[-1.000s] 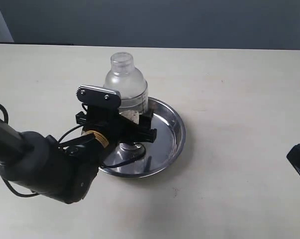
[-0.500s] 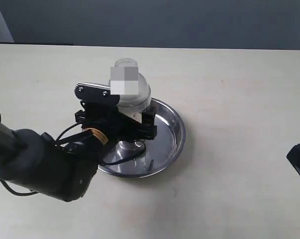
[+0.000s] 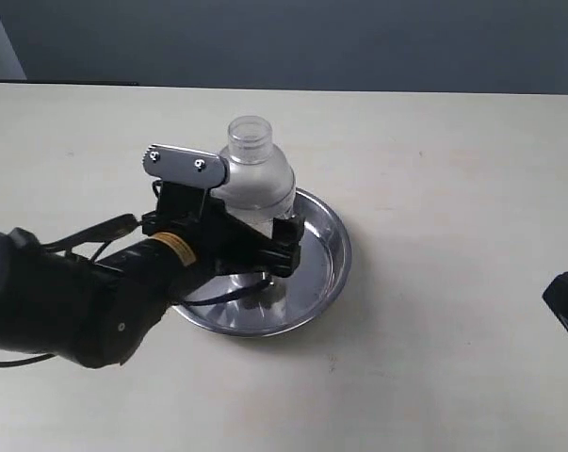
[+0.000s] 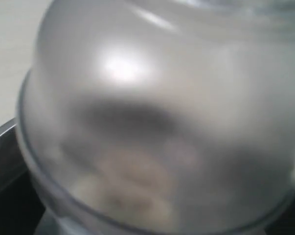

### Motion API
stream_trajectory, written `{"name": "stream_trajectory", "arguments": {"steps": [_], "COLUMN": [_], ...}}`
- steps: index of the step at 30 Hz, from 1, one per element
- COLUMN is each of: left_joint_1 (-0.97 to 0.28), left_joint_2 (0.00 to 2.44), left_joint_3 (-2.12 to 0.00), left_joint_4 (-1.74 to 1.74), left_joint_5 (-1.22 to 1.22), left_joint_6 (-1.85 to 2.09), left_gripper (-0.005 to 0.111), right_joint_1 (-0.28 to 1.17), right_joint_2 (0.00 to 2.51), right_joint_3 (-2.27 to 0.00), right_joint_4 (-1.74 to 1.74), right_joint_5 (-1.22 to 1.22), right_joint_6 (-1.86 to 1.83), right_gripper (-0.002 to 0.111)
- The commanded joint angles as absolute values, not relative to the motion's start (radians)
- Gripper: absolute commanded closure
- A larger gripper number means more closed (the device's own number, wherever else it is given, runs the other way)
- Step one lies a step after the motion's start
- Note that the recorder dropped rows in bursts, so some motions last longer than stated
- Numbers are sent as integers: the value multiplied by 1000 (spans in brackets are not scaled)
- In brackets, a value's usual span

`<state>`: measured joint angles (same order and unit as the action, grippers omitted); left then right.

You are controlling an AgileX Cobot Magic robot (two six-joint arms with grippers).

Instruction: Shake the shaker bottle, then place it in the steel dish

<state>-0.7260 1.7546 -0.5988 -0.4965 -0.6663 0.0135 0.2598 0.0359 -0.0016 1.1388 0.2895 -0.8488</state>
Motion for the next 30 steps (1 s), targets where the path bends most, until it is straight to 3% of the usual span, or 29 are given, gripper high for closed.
{"name": "stream_trajectory", "arguments": {"steps": [1,13,19,24,30], "left_joint_1": [-730,-730,-730,-730,-644], "left_joint_2": [1627,1350,1080,909,776], "left_joint_3": [-518,-357,-274,-271,-267], "left_joint_4": [-491,-533,-1069,-1544,-1528], "left_joint_5": [-633,-493,-507,-661,-730], "left_joint_6": [19,59,493,816,1067], "left_gripper": [4,4,16,26,25], "right_joint_1": [259,259,259,259,259], "right_joint_2": [32,32,32,32,32], "right_joint_3": [0,0,0,0,0], "right_joint_4": [1142,1142,1142,1142,1142], "right_joint_5": [283,283,283,283,283], "right_joint_6": [-852,-852,-852,-852,-852], "right_gripper": [109,109,109,109,109]}}
